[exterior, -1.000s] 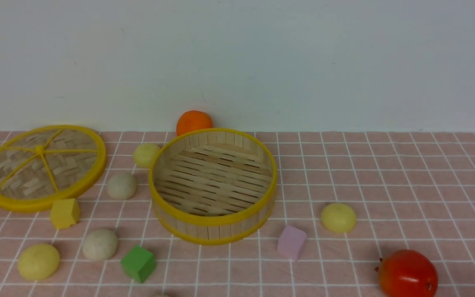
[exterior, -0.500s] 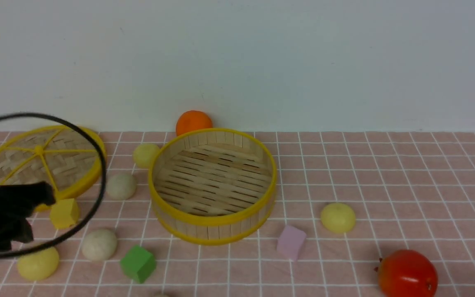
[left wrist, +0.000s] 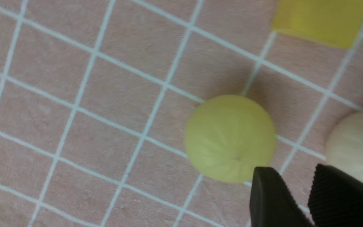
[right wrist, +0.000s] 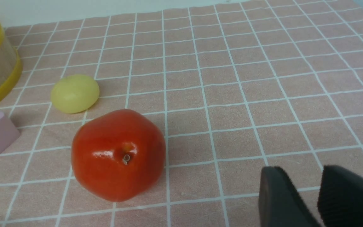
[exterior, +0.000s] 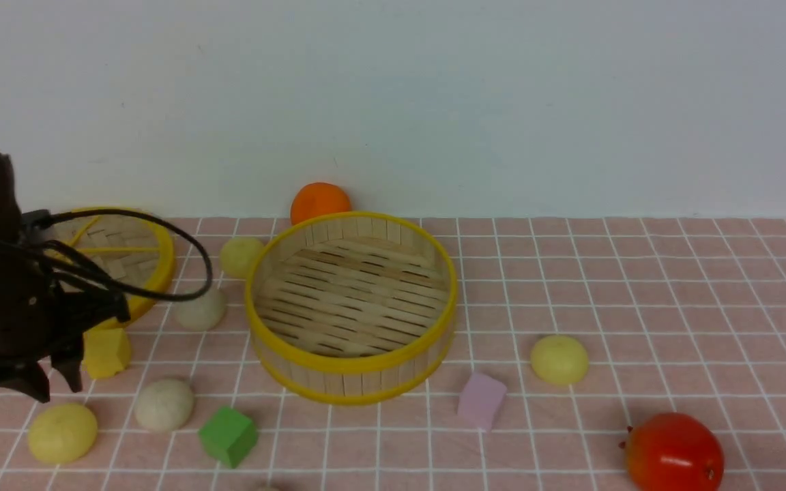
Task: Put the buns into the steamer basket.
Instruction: Use the left arm to grab a steamed stuffed bun
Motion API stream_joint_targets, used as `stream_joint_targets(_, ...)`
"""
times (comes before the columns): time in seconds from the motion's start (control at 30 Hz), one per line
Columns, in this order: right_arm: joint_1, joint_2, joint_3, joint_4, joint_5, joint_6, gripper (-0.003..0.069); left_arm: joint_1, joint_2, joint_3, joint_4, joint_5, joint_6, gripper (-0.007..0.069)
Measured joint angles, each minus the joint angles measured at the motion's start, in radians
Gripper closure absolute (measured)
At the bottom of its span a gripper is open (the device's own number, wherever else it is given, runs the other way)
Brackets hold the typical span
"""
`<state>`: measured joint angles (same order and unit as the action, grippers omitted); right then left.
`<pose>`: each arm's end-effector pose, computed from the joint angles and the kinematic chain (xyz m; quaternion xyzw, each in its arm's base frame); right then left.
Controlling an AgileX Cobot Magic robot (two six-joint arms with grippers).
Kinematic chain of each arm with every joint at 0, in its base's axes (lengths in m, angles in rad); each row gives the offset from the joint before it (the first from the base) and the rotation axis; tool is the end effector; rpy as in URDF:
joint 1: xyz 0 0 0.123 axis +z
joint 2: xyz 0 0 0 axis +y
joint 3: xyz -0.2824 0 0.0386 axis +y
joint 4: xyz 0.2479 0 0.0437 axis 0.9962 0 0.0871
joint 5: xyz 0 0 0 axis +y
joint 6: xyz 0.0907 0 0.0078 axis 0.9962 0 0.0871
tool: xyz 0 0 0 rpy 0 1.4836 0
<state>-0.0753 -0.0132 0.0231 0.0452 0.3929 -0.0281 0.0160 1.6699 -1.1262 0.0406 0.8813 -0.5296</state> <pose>0.0519 -0.0023 0.1708 0.0309 0.8087 -0.0111 0.5873 0.3219 0.0080 0.2208 -0.2569 0.9593 -0.0130 0.1167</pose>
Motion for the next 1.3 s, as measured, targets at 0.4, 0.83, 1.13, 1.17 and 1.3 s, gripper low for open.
stream_joint_targets(0.4, 0.000, 0.000, 0.000, 0.000, 0.000, 0.000, 0.0419, 0.047, 0.030, 0.000, -0.041, -0.010, 0.044, 0.0384)
stream_joint_targets(0.83, 0.000, 0.000, 0.000, 0.000, 0.000, 0.000, 0.0419, 0.047, 0.151, 0.000, -0.022, -0.048, 0.041, 0.0384)
stream_joint_targets(1.13, 0.000, 0.000, 0.000, 0.000, 0.000, 0.000, 0.0419, 0.047, 0.167, -0.007, -0.027, -0.056, 0.066, 0.0457)
stream_joint_targets(1.17, 0.000, 0.000, 0.000, 0.000, 0.000, 0.000, 0.0419, 0.047, 0.167, -0.007, -0.032, -0.052, 0.069, 0.0490)
stream_joint_targets(1.3, 0.000, 0.000, 0.000, 0.000, 0.000, 0.000, 0.0419, 0.047, 0.159, -0.007, -0.041, -0.031, 0.086, 0.0612)
